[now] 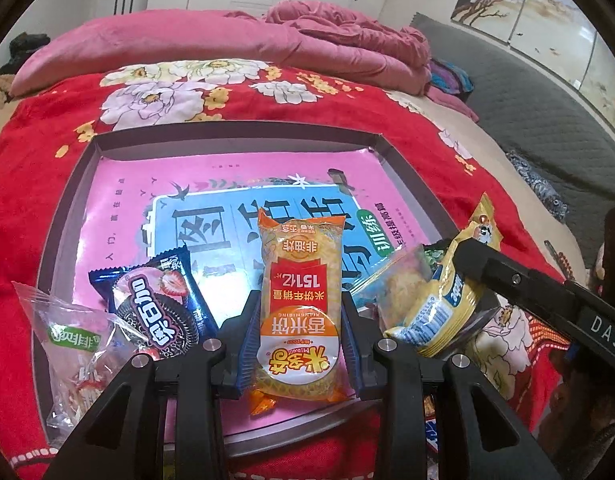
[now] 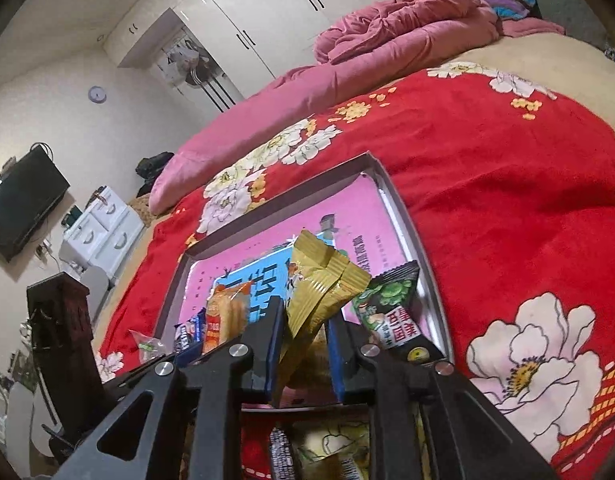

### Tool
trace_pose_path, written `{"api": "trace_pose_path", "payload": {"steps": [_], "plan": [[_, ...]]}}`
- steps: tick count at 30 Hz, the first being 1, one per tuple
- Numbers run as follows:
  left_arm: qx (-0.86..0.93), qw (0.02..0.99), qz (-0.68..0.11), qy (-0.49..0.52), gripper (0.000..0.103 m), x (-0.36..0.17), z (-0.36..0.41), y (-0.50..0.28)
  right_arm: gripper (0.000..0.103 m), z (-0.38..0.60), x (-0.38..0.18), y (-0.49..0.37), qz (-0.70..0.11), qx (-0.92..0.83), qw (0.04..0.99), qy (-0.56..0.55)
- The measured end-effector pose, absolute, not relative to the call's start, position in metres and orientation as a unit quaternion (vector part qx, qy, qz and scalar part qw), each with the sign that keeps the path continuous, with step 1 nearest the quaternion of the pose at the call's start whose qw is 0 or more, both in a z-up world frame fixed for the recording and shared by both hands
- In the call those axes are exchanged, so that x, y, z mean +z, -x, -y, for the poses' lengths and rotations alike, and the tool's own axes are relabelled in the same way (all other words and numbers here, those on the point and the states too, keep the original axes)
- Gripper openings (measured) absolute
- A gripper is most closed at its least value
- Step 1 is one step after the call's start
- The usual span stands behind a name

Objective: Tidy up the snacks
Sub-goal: 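Lower both packets into the tray beside the other snacks and open both grippers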

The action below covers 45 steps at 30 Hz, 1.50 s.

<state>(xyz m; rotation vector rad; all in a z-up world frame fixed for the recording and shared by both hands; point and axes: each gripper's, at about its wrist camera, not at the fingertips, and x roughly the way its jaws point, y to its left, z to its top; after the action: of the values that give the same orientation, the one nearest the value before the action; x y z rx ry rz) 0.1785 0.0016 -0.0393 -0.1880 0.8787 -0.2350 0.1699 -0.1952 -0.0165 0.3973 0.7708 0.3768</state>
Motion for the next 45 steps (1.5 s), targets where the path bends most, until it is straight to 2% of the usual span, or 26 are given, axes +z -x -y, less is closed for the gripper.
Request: {"api": "trace_pose_path", "payload": {"steps": [12, 24, 37, 39, 45], "plan": [[-0.112, 0.892, -0.428, 0.093, 0.039, -0.040, -0.004, -0.177, 0.027, 0.190, -0.014, -0.168, -0.372, 0.163, 0.903, -0.141], [-0.112, 0.891, -0.423, 0.120, 0.043, -0.035, -0.013, -0.174, 0.027, 0.181, -0.016, -0.168, -0.378, 0.188, 0.897, -0.132], [-0.107, 0.901, -0.399, 0.128, 0.054, -0.020, -0.020, -0.162, 0.028, 0.164, -0.019, -0.166, -0.389, 0.226, 0.885, -0.118], [-0.105, 0.902, -0.397, 0.132, 0.055, -0.019, -0.022, -0.161, 0.032, 0.164, -0.019, -0.166, -0.388, 0.228, 0.886, -0.117], [-0.100, 0.906, -0.388, 0.138, 0.061, -0.015, -0.027, -0.156, 0.035, 0.167, -0.016, -0.164, -0.380, 0.227, 0.889, -0.120]]}}
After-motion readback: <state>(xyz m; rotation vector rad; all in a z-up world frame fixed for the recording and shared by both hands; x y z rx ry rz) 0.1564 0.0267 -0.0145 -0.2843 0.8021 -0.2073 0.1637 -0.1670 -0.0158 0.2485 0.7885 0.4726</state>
